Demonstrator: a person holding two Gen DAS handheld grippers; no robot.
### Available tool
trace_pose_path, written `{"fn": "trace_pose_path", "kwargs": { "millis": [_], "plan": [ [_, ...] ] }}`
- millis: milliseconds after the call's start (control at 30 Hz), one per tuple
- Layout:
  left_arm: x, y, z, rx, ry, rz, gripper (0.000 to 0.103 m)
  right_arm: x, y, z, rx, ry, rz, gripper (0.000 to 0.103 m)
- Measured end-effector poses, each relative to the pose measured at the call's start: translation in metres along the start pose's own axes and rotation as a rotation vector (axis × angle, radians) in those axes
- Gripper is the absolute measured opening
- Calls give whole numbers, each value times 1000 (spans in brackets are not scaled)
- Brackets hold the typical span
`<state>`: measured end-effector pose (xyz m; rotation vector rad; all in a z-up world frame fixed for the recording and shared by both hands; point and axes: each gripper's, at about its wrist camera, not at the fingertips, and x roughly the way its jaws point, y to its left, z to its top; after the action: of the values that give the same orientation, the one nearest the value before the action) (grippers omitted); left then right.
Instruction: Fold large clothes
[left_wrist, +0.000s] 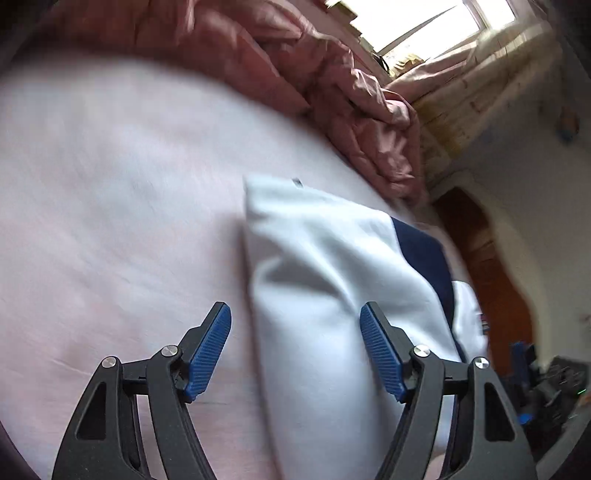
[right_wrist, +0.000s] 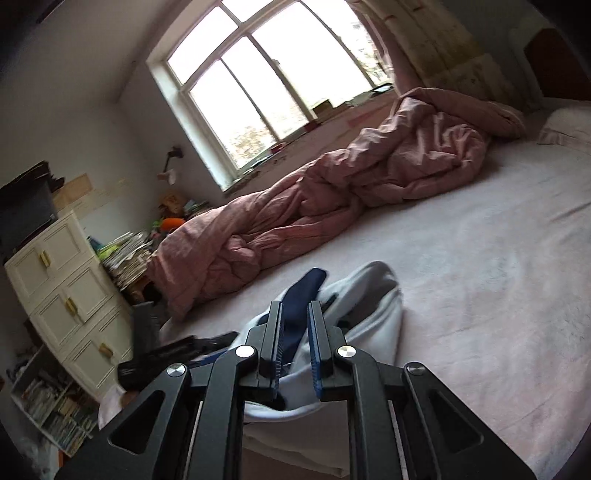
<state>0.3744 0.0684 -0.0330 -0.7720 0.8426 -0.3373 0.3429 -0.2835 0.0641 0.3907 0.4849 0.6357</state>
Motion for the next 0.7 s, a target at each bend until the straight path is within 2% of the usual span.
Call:
{"fn": "trace_pose_path", "kwargs": {
  "millis": [67, 100, 133, 200, 267, 367, 533, 667, 700],
  "plan": [
    [5, 4, 0, -31, 40, -101, 70, 15, 11, -4, -12, 30, -7, 36],
    [5, -1, -3, -6, 44, -109, 70, 25, 15, -8, -17, 46, -31, 54],
    [4, -9, -7, 39, 32, -89, 69, 32, 16, -11, -24, 58, -57, 58],
    [3, -29, -23, 152, 11, -35, 67, 47, 15, -18, -32, 101, -126, 58],
    [4, -53, -33, 255, -3, -15, 67, 60, 3, -22, 17, 131, -180, 58],
    [7, -80, -47, 412, -23, 37, 67, 70, -24, -24, 133, 165, -180, 58],
    [7, -93, -60, 515, -41, 86, 67, 65, -57, -28, 296, 129, -194, 58],
    [18, -102, -60, 578, -39, 107, 67, 64, -56, -25, 244, 120, -210, 59],
    [19, -104, -62, 584, -46, 122, 67, 66, -54, -26, 226, 133, -189, 54]
  ]
}}
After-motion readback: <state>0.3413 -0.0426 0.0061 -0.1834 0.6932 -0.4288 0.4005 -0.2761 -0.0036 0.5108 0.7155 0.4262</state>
